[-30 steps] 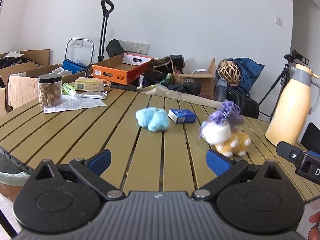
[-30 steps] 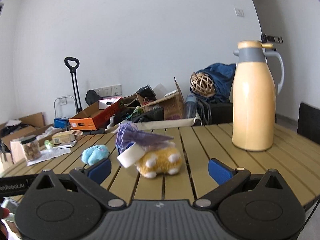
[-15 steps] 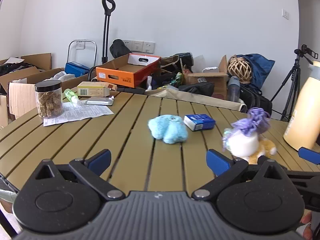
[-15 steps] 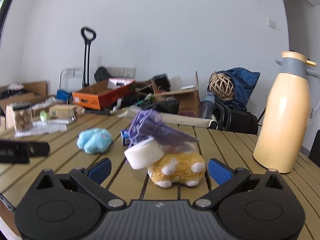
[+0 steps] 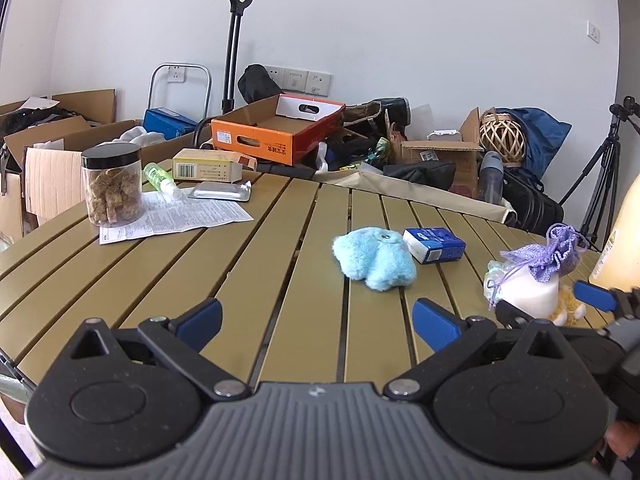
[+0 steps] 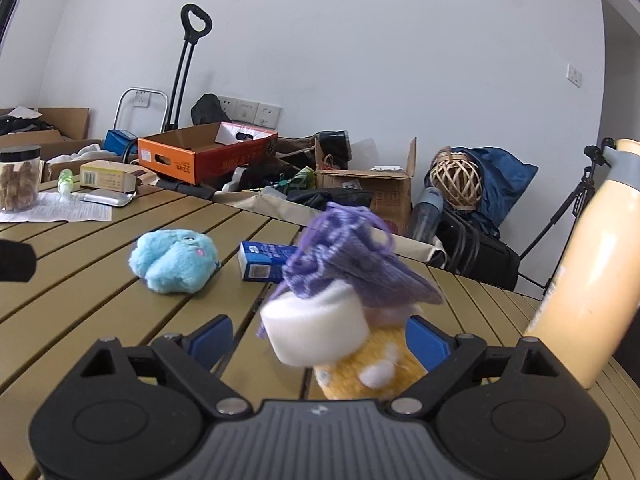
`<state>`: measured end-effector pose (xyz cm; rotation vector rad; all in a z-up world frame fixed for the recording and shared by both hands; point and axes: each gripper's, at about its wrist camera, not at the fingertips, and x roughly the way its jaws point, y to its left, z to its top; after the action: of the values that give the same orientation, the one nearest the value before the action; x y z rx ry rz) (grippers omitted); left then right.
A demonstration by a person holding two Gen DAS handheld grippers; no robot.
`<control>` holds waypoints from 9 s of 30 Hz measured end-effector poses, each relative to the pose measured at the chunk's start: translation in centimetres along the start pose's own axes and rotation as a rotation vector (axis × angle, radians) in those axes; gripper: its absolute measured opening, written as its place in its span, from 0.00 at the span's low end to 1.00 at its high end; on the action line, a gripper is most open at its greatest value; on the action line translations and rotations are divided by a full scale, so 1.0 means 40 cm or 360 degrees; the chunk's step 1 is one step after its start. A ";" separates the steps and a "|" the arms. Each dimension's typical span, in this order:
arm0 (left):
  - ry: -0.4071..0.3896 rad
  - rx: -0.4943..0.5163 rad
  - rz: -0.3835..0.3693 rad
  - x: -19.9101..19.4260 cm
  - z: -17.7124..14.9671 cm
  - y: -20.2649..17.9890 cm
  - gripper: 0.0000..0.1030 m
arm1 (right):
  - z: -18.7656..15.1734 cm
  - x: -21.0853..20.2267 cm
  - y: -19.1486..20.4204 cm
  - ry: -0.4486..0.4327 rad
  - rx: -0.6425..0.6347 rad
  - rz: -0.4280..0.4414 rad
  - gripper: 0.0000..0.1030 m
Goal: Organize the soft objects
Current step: 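Move the right tool to the white foam cup and close on it, then lift the white foam cup with the right tool off the table, then lower the left tool onto the purple drawstring bag and close on it, then carry the purple bag with the left tool while the right tool carries the white cup to the bin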
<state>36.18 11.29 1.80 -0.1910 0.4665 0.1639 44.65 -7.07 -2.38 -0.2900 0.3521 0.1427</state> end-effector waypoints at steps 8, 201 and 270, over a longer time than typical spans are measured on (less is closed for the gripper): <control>0.0019 -0.0015 0.0013 0.003 -0.005 0.023 1.00 | 0.002 0.025 -0.013 0.0041 0.0083 0.0009 0.56; 0.0085 0.0614 -0.0290 -0.140 -0.138 -0.655 0.27 | -0.324 -0.339 -0.611 0.0042 0.0931 -0.0069 0.53; 0.0756 0.0310 -0.0034 -0.202 -0.567 -0.040 0.27 | -0.643 -0.460 -0.062 0.0935 0.0366 0.0294 0.53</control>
<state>19.64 3.83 -14.12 -0.0415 0.9481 0.0494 19.83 -18.85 -18.24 -0.0645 0.9724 0.1958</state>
